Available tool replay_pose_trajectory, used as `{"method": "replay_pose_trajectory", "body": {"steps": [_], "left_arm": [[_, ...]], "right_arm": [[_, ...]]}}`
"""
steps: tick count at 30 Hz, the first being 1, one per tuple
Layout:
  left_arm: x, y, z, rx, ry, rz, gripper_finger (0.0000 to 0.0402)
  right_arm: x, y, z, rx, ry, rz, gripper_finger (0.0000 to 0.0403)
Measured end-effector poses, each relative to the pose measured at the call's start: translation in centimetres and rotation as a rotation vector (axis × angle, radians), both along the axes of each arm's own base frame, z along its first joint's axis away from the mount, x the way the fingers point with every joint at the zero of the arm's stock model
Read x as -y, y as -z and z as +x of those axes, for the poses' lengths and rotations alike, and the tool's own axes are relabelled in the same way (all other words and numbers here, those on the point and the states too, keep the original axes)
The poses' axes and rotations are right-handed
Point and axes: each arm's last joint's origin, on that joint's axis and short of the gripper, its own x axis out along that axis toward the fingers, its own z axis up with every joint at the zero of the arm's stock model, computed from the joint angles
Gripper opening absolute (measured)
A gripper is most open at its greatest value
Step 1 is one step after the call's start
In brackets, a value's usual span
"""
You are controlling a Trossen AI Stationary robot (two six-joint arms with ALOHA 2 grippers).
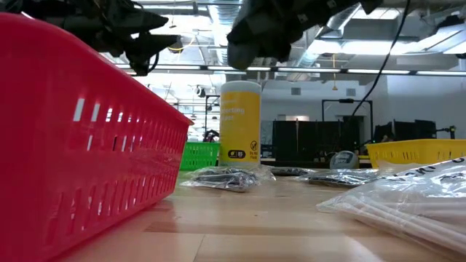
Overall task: Pick & Place Travel size toiletries
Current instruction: Put the gray deodorant into the red bin
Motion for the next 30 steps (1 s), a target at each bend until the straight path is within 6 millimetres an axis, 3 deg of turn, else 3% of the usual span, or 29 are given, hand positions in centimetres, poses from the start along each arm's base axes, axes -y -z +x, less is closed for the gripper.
{"method": "replay_pose_trajectory", "body": {"steps": [15, 30], "left_arm": [[0.0, 0.0, 0.0, -0.005, -0.001, 0.003, 0.0172], [0.0, 0.1, 0.0, -0.011, -0.001, -0.005, 0.0172]], "right_arm": [[-7.6, 2.6, 4.4, -0.059, -0.258, 0.053, 0.02], [-10.6, 5.4, 7.5, -0.105, -0.349, 0.092, 0.02]]}}
